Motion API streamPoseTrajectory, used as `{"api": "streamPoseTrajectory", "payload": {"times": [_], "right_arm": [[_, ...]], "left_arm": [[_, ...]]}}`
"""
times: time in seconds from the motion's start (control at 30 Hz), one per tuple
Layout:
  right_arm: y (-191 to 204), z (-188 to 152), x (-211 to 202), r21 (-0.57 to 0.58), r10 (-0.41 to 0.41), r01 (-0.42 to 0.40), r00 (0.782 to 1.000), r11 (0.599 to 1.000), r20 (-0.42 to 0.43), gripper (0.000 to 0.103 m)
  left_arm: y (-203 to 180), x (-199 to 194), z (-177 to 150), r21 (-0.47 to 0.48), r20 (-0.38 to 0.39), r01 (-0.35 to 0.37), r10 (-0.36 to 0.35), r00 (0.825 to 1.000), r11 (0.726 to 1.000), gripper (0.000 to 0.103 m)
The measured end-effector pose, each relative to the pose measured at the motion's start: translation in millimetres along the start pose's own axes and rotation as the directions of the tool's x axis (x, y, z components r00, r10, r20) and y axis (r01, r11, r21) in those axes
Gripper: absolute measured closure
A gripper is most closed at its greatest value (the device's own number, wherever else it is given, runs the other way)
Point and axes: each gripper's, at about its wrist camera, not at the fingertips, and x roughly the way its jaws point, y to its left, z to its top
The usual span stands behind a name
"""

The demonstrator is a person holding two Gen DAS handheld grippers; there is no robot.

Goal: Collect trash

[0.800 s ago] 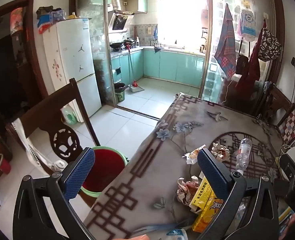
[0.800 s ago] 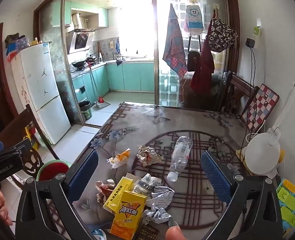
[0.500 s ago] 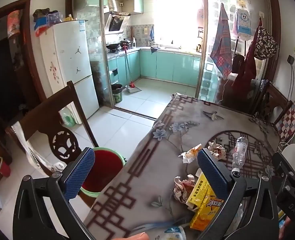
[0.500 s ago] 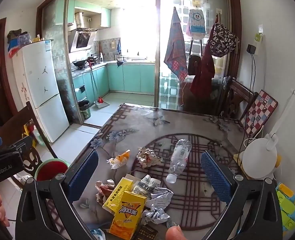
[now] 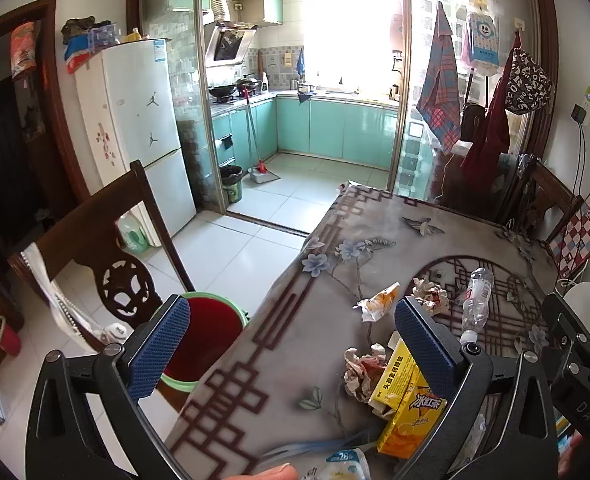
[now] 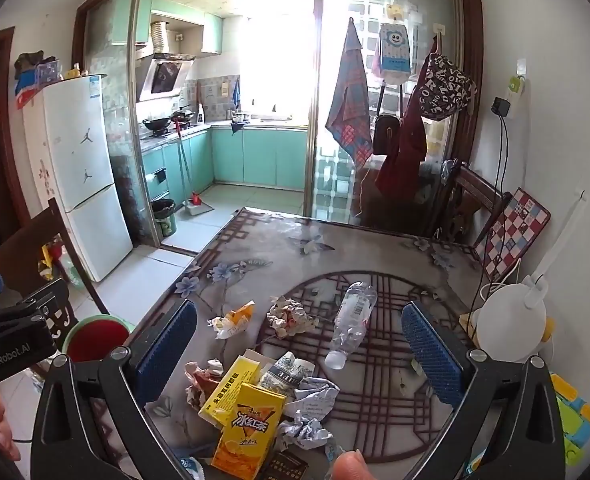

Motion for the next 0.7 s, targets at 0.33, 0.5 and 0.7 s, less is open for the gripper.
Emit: {"api": "streamPoseTrajectory", "payload": {"times": [0.33, 0.5, 0.7], "right_arm": [[0.4, 6.5, 1.6, -0.001, 0.007, -0.007, 0.999, 1.000, -0.031, 0.000], [2.2, 10.0, -2.1, 0.000, 0.018, -0.018, 0.999, 1.000, -0.041, 0.000], [3.0, 13.4, -5.1, -0.001, 0.017, -0.017, 0.999, 1.000, -0.033, 0.000]], "left_arm": [[-2.8, 2.8, -0.7, 0.008, 0.001, -0.010, 0.010, 1.000, 1.000, 0.000], [-2.9, 2.1, 1.2, 0.011, 0.007, -0.007, 0.007, 1.000, 1.000, 0.000], [-8.5, -1.9, 5.2, 0.027, 0.019, -0.004, 0.003, 1.000, 1.000, 0.000]]}}
